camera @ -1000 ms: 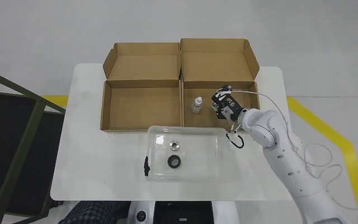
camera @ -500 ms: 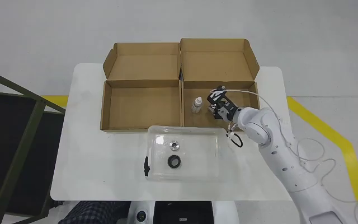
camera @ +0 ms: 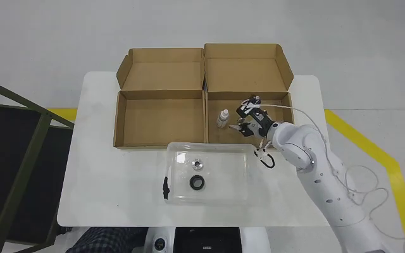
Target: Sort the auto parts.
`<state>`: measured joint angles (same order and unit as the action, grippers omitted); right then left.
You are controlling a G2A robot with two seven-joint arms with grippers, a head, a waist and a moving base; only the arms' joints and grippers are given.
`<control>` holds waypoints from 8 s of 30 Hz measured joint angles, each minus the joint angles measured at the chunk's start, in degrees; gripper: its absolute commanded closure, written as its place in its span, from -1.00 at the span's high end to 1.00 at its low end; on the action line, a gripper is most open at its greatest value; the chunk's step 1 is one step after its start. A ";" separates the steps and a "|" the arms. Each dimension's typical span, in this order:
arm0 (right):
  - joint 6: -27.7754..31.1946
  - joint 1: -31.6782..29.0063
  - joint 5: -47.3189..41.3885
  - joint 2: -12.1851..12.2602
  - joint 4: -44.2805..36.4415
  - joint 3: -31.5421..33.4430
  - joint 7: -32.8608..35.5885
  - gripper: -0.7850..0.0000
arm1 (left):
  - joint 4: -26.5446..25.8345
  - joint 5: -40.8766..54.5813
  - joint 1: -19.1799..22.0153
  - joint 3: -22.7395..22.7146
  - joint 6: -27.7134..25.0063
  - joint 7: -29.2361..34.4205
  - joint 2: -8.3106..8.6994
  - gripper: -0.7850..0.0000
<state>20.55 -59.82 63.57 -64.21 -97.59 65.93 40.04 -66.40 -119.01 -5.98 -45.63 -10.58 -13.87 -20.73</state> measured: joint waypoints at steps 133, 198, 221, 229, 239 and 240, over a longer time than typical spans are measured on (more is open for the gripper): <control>15.15 -0.66 0.11 -2.75 -1.38 -18.38 -4.71 -1.00 | 0.00 0.00 0.00 0.00 0.00 0.00 0.00 1.00; 11.27 -11.76 -22.60 0.50 -19.52 4.98 -20.70 -1.00 | 0.00 0.00 0.00 0.00 0.00 0.00 0.00 1.00; -0.82 -2.26 0.32 -2.88 -7.48 -12.82 -19.31 -1.00 | 0.00 0.00 0.00 0.00 0.00 0.00 0.00 1.00; -5.96 3.19 2.88 -5.11 -1.44 -18.02 -17.17 -1.00 | 0.00 0.00 0.00 0.00 0.00 0.00 0.00 1.00; -9.16 9.10 5.86 -7.80 3.41 -23.24 -11.60 -1.00 | 0.00 0.00 0.00 0.00 0.00 0.00 0.00 1.00; -9.28 9.60 5.86 -8.05 3.85 -23.61 -10.89 -1.00 | 0.00 0.00 0.00 0.00 0.00 0.00 0.00 1.00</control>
<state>11.27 -50.22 69.43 -72.26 -93.74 42.32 29.15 -66.40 -119.01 -5.98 -45.63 -10.58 -13.87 -20.73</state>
